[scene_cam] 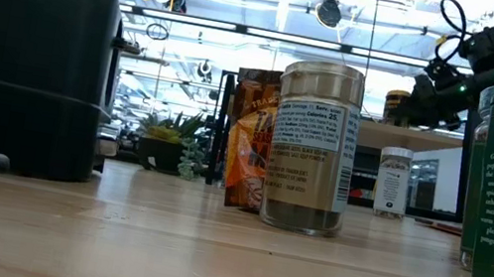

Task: Shelf spices
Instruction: Put the yellow seasoning bottle on the shelf, then put the orange seasoning bag on the shelf

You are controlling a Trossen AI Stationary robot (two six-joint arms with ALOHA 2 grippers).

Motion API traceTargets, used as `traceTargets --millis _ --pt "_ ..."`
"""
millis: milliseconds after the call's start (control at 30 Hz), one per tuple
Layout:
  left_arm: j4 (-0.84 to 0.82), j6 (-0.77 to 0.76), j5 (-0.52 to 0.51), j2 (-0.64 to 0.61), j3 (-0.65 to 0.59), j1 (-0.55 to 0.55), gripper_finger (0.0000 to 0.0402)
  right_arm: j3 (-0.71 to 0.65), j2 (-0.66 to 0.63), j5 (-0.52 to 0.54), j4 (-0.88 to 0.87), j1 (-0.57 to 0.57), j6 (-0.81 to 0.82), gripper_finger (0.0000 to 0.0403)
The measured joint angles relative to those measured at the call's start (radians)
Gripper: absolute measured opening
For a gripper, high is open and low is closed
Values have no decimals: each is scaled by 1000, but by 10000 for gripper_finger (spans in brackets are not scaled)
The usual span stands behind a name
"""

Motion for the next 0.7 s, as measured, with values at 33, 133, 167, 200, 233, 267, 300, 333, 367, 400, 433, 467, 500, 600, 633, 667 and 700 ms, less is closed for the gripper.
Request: traceTargets --millis 33,133,167,200,233,267,300,333,367,400,433,467,500,600,633,667,700 --pt "0 0 0 0 0 0 320 0 -13 1 -9 0 0 255" --pt "0 -5 0 0 0 0 320 0 -55 7 -36 0 5 267" --pt "0 -6 0 0 0 0 320 0 -70 11 -46 0 7 270" --pt "0 -7 0 0 0 0 320 0 -87 22 -55 0 7 272" --pt "0 -7 0 0 0 0 320 0 -104 26 -62 0 8 273" --pt "-1 -7 0 0 0 0 320 0 -119 25 -65 0 9 274" --pt "-1 -7 0 0 0 0 320 0 -134 25 -69 0 14 274" --pt "-1 -7 0 0 0 0 320 0 -149 25 -74 0 21 274" --pt "-1 -7 0 0 0 -1 320 0 -163 25 -75 0 27 274" --pt "-1 -8 0 0 0 -1 320 0 -177 25 -75 0 31 274" --pt "-1 -8 0 0 0 -1 320 0 -189 24 -75 0 38 274" --pt "-2 -8 0 0 0 -1 320 0 -198 19 -76 0 45 274" --pt "-3 -8 0 0 0 -1 320 0 -204 14 -76 0 51 274" --pt "-14 -15 0 0 0 -1 320 0 -231 -1 -86 0 61 274" --pt "-22 -18 0 0 0 -1 320 0 -240 -3 -85 0 66 274" --pt "-28 -20 0 0 0 -1 320 0 -249 -5 -89 0 69 274" --pt "-32 -24 0 0 0 -1 320 0 -258 -7 -96 0 70 274"
